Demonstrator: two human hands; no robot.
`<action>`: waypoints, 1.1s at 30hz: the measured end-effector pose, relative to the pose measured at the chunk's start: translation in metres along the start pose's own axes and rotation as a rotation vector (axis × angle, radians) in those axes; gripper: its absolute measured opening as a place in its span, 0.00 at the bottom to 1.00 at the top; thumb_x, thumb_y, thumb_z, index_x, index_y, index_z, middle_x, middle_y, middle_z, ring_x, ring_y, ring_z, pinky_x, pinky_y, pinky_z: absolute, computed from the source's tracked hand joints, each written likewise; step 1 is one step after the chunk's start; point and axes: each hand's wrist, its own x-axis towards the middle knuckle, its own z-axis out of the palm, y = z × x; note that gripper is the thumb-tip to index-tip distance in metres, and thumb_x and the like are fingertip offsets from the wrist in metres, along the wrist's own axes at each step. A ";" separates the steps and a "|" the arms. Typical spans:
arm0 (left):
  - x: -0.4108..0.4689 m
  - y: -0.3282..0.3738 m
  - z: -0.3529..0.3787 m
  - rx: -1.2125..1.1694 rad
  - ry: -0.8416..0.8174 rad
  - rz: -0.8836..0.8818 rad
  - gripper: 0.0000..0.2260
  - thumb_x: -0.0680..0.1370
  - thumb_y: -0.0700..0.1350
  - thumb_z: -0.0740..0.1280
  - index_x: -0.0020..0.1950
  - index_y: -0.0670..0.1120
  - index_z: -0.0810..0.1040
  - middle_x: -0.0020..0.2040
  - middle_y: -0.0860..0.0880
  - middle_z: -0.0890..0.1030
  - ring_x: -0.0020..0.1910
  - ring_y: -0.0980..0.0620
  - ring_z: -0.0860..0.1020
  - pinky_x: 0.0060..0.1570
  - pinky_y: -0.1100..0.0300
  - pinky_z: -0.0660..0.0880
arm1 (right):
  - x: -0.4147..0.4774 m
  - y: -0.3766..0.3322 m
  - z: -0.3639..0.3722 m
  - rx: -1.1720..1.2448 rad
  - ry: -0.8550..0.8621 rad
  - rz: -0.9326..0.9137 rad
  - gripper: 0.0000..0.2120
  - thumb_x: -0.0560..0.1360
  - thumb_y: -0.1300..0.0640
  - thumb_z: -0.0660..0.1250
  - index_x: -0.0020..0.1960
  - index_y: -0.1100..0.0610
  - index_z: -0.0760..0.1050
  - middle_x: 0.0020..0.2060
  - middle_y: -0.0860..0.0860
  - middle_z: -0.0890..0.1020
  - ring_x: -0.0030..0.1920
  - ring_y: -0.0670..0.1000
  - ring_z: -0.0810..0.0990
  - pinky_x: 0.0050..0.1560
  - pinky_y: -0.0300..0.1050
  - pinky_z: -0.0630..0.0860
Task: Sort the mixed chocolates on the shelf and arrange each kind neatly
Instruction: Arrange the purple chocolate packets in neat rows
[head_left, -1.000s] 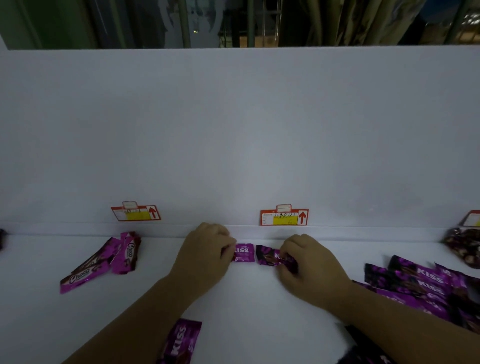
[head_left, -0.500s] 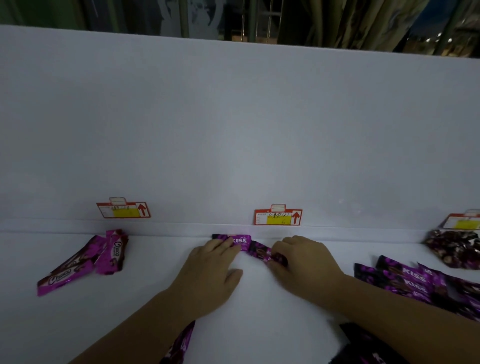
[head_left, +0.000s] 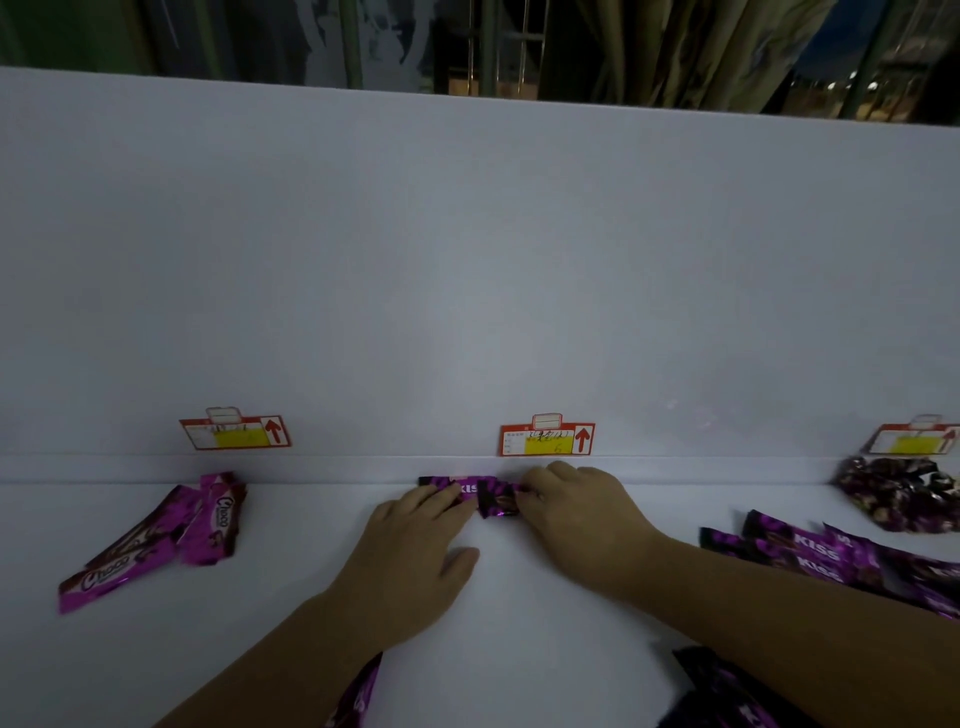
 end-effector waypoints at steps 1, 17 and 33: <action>0.000 0.000 0.000 -0.002 0.008 0.004 0.39 0.65 0.63 0.35 0.75 0.56 0.55 0.75 0.57 0.56 0.74 0.57 0.53 0.70 0.59 0.50 | 0.001 0.000 -0.001 0.011 -0.008 0.002 0.12 0.55 0.56 0.78 0.37 0.53 0.81 0.35 0.50 0.81 0.29 0.49 0.77 0.23 0.37 0.67; 0.000 0.001 -0.002 -0.008 -0.021 0.011 0.39 0.65 0.63 0.35 0.74 0.56 0.56 0.75 0.56 0.57 0.73 0.55 0.53 0.70 0.57 0.51 | 0.006 0.001 -0.010 0.153 -0.081 -0.017 0.23 0.79 0.56 0.56 0.73 0.54 0.61 0.66 0.55 0.67 0.61 0.56 0.68 0.53 0.50 0.74; 0.002 0.005 -0.060 -0.335 -0.121 0.026 0.19 0.79 0.48 0.62 0.69 0.49 0.69 0.69 0.49 0.70 0.67 0.53 0.67 0.68 0.60 0.61 | -0.012 0.002 -0.028 0.273 0.024 -0.030 0.19 0.77 0.49 0.58 0.67 0.51 0.70 0.62 0.51 0.72 0.60 0.53 0.72 0.53 0.47 0.74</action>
